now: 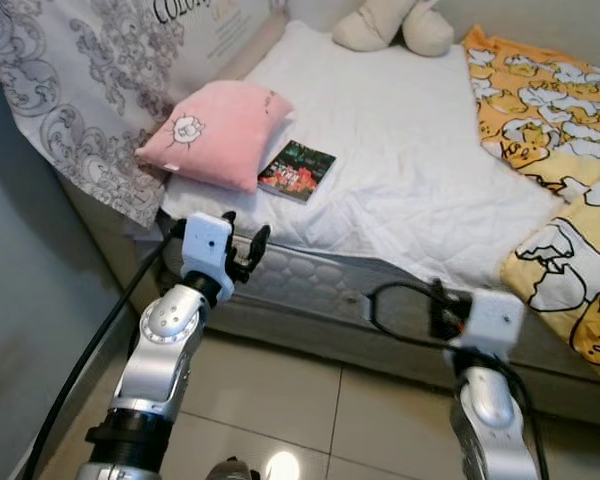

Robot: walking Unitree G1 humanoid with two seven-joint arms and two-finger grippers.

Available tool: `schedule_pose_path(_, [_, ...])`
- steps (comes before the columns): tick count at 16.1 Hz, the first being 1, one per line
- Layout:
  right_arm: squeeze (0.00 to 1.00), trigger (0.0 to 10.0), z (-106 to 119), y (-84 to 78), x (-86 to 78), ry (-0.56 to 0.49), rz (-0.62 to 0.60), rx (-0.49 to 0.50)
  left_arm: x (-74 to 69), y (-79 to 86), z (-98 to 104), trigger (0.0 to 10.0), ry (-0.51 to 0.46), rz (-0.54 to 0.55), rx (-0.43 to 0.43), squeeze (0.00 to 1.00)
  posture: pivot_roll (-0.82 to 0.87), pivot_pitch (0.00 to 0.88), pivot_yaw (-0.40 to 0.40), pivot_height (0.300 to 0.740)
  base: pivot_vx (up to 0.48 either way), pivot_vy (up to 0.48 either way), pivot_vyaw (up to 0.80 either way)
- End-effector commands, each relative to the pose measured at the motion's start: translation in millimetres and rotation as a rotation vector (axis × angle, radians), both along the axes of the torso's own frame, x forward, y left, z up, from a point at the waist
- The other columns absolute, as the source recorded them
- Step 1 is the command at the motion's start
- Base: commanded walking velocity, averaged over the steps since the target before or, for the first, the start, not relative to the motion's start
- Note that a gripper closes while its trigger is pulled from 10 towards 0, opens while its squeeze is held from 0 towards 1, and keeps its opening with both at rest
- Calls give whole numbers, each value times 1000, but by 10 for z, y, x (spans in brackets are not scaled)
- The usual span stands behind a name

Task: Clean up the room

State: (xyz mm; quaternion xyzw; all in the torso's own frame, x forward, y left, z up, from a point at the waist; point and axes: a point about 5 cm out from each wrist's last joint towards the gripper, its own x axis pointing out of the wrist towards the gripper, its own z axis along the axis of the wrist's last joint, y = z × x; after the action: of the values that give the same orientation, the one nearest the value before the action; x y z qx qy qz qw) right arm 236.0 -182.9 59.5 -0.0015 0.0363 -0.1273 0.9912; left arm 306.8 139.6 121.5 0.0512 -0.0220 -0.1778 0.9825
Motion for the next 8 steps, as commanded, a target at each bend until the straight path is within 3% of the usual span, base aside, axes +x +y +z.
schedule_pose_path(1, [0,10000,-1,-44,17,1,-14,0,47,-41,27,10000,-3,-2,-5,0,98,0,20,740,0,0,0])
schedule_pose_path(3, [0,10000,78,-11,146,-30,10,-6,88,-92,54,10000,2,10,-62,0,80,0,11,740,0,0,0])
schedule_pose_path(8, [0,10000,251,78,335,-95,82,-37,151,-289,124,10000,-24,-30,-107,0,72,0,10,740,309,-294,0])
